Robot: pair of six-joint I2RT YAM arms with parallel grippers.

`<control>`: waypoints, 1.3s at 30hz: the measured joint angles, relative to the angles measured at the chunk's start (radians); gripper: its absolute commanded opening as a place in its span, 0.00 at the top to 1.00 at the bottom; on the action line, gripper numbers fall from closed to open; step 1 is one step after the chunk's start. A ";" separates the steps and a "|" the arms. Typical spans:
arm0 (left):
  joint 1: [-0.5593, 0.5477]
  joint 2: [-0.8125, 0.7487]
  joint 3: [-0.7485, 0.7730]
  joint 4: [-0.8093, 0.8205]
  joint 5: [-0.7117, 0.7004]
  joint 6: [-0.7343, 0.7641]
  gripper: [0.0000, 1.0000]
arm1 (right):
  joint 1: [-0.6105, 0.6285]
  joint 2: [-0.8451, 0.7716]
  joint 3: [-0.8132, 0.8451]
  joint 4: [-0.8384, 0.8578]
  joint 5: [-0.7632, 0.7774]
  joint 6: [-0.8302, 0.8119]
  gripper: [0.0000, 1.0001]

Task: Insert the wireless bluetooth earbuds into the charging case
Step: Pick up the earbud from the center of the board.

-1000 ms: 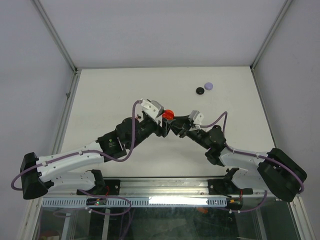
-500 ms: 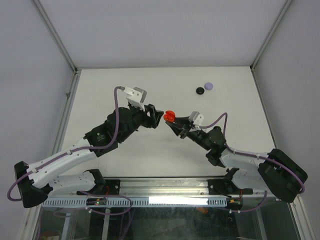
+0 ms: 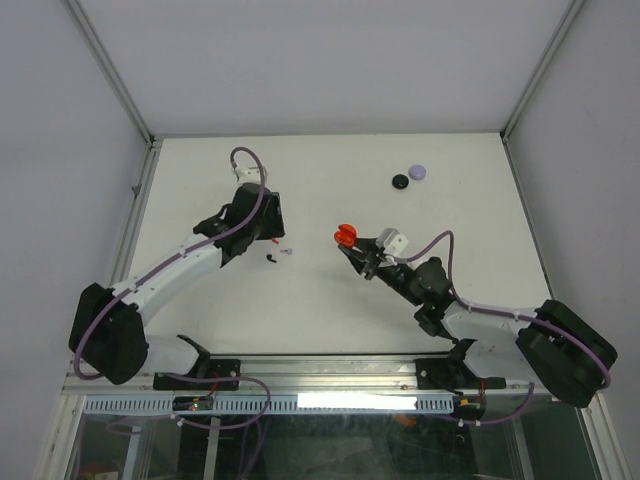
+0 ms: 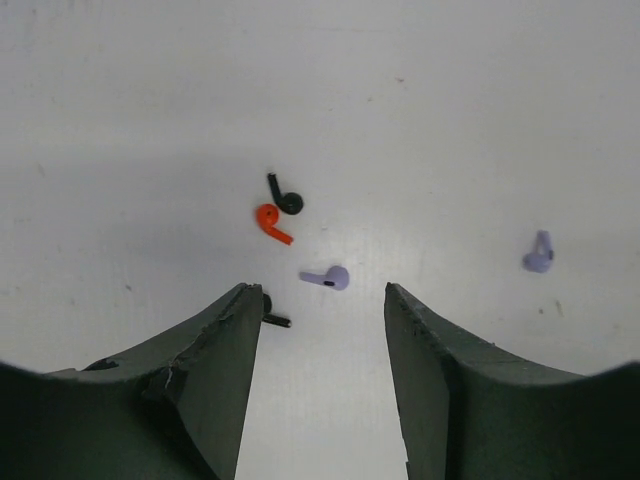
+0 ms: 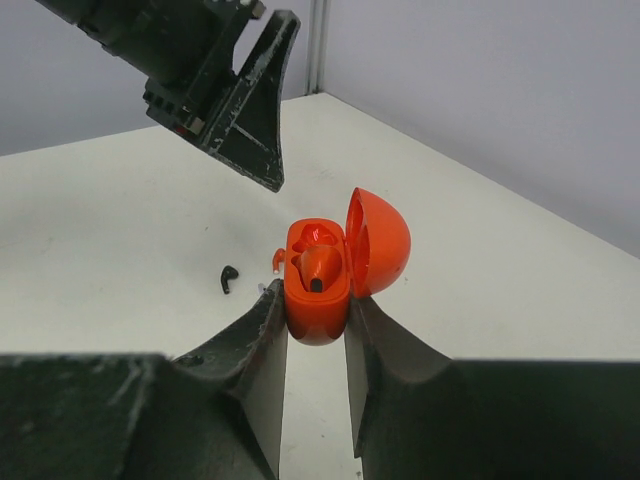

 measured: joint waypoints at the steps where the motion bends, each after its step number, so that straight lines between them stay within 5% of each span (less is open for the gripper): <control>1: 0.016 0.030 0.001 -0.003 -0.001 0.000 0.47 | 0.000 0.000 -0.006 0.000 0.003 -0.001 1.00; 12: 0.100 0.367 0.104 -0.053 0.003 0.032 0.56 | 0.000 0.001 -0.035 0.011 0.026 -0.002 1.00; 39: 0.145 0.560 0.214 -0.072 0.098 0.092 0.74 | 0.000 0.005 -0.037 0.017 0.032 -0.002 1.00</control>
